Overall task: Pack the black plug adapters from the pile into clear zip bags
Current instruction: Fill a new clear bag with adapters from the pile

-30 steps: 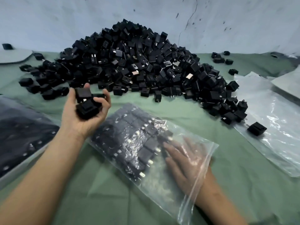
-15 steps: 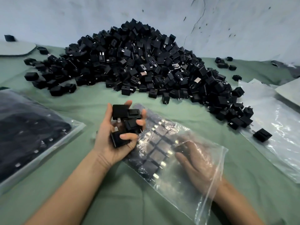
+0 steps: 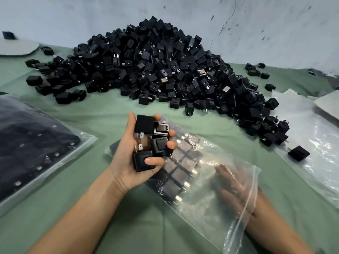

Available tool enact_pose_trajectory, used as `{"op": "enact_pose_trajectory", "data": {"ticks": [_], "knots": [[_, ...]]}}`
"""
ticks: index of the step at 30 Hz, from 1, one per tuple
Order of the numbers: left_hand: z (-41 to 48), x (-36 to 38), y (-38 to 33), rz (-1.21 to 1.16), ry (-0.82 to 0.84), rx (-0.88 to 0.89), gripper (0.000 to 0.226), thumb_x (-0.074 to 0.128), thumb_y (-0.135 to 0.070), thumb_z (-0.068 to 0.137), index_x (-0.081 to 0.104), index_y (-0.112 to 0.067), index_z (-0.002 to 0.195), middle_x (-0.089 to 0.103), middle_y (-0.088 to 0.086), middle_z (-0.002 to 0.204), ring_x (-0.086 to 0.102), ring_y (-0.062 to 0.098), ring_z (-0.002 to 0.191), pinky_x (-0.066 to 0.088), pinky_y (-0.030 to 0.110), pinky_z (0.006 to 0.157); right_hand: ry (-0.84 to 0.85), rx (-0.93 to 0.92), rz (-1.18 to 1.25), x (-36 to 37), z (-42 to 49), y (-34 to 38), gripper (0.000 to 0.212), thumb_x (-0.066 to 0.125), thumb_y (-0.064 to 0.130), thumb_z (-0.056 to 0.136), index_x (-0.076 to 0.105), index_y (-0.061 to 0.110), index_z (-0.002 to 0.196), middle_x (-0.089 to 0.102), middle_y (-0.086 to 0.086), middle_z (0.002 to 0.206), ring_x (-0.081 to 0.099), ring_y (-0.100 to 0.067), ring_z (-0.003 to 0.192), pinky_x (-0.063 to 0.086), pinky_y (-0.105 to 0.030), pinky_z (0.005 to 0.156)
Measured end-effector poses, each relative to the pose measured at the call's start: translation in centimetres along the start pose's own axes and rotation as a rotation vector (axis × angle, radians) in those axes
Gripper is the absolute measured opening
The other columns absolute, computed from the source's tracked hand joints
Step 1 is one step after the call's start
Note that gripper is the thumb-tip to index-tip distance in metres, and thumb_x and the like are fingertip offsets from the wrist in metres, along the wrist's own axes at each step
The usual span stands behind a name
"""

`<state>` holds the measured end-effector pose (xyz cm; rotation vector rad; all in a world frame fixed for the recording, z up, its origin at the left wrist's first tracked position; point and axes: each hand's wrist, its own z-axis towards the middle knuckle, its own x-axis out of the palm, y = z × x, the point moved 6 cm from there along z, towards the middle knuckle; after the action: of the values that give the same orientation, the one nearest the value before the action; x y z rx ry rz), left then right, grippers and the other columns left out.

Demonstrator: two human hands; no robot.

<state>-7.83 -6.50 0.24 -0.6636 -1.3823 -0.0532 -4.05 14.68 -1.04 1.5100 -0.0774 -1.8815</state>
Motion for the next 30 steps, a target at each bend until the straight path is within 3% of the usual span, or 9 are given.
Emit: {"op": "enact_pose_trajectory", "data": {"ticks": [2,5,7,12,15,19,22,26,30], "knots": [[-0.1,0.5,0.2,0.022,0.035,-0.022,0.051,0.041,-0.07,0.082,0.062,-0.026,0.099,0.054,0.008,0.099,0.057,0.018,0.076,0.044,0.015,0.035,-0.12,0.149,0.167,-1.9,-2.1,-1.4,0.027,0.061,0.038,0.081,0.067,0.05,0.105,0.059,0.03,0.12,0.055,0.005,0.114,0.039,-0.009,0.094],[-0.1,1.0,1.0,0.042,0.068,-0.068,0.052,0.041,-0.068,0.084,0.062,-0.024,0.103,0.057,0.011,0.1,0.059,0.022,0.077,0.044,0.016,0.036,-0.48,0.325,0.185,-4.8,-4.1,-2.6,0.022,0.057,0.018,0.075,0.069,0.035,0.068,0.065,0.015,0.079,0.061,-0.004,0.069,0.041,-0.009,0.068],[-0.1,1.2,1.4,0.056,0.059,-0.103,0.049,0.042,-0.064,0.086,0.061,-0.023,0.106,0.056,0.013,0.101,0.059,0.024,0.077,0.044,0.019,0.035,-0.555,0.264,0.174,-5.7,-2.6,-0.4,0.028,0.056,0.021,0.081,0.064,0.027,0.055,0.064,0.009,0.072,0.059,-0.009,0.072,0.04,-0.013,0.073],[-0.3,1.4,1.7,0.283,-0.019,0.037,0.042,0.053,-0.052,0.084,0.059,-0.019,0.11,0.056,0.013,0.101,0.062,0.022,0.07,0.041,0.021,0.036,-0.364,-0.145,0.3,-5.0,2.7,8.4,0.021,0.053,0.026,0.088,0.073,0.019,0.086,0.065,0.002,0.107,0.056,-0.017,0.111,0.037,-0.019,0.094],[-0.5,2.2,0.8,0.483,-0.02,0.266,0.041,0.055,-0.051,0.086,0.051,-0.022,0.114,0.052,0.007,0.099,0.058,0.014,0.06,0.041,0.023,0.041,-0.187,-0.096,0.527,-3.3,4.4,10.5,0.021,0.058,0.03,0.088,0.072,0.028,0.103,0.063,0.012,0.108,0.054,-0.01,0.119,0.039,-0.016,0.095],[-1.0,3.0,0.2,0.644,0.022,0.345,0.031,0.055,-0.052,0.089,0.056,-0.03,0.11,0.056,0.0,0.095,0.049,0.018,0.077,0.038,0.03,0.067,-0.076,-0.044,0.642,-1.0,5.1,11.3,0.035,0.056,0.031,0.087,0.061,0.041,0.121,0.056,0.013,0.128,0.044,0.0,0.127,0.035,-0.023,0.107],[-0.8,2.6,0.5,0.608,0.003,0.329,0.031,0.04,-0.048,0.092,0.061,-0.03,0.106,0.059,0.0,0.092,0.046,0.019,0.082,0.037,0.031,0.072,-0.133,-0.02,0.664,-0.1,5.1,11.5,0.035,0.055,0.029,0.087,0.061,0.042,0.119,0.058,0.012,0.126,0.043,-0.003,0.128,0.035,-0.022,0.106],[-0.6,2.5,0.7,0.583,0.009,0.309,0.044,0.045,-0.055,0.089,0.057,-0.028,0.122,0.053,0.008,0.098,0.055,0.017,0.07,0.045,0.025,0.045,-0.313,-0.024,0.787,-1.3,4.2,10.5,0.024,0.055,0.017,0.092,0.068,0.026,0.11,0.063,-0.004,0.114,0.058,-0.004,0.108,0.043,-0.007,0.084],[-0.7,1.5,-1.0,0.557,-0.067,0.376,0.045,0.046,-0.055,0.087,0.056,-0.032,0.124,0.057,0.004,0.097,0.058,0.018,0.076,0.044,0.023,0.043,-0.54,0.06,0.723,-3.9,0.8,5.8,0.021,0.054,0.023,0.095,0.069,0.033,0.105,0.066,-0.001,0.113,0.062,-0.019,0.11,0.047,-0.02,0.092]]}}
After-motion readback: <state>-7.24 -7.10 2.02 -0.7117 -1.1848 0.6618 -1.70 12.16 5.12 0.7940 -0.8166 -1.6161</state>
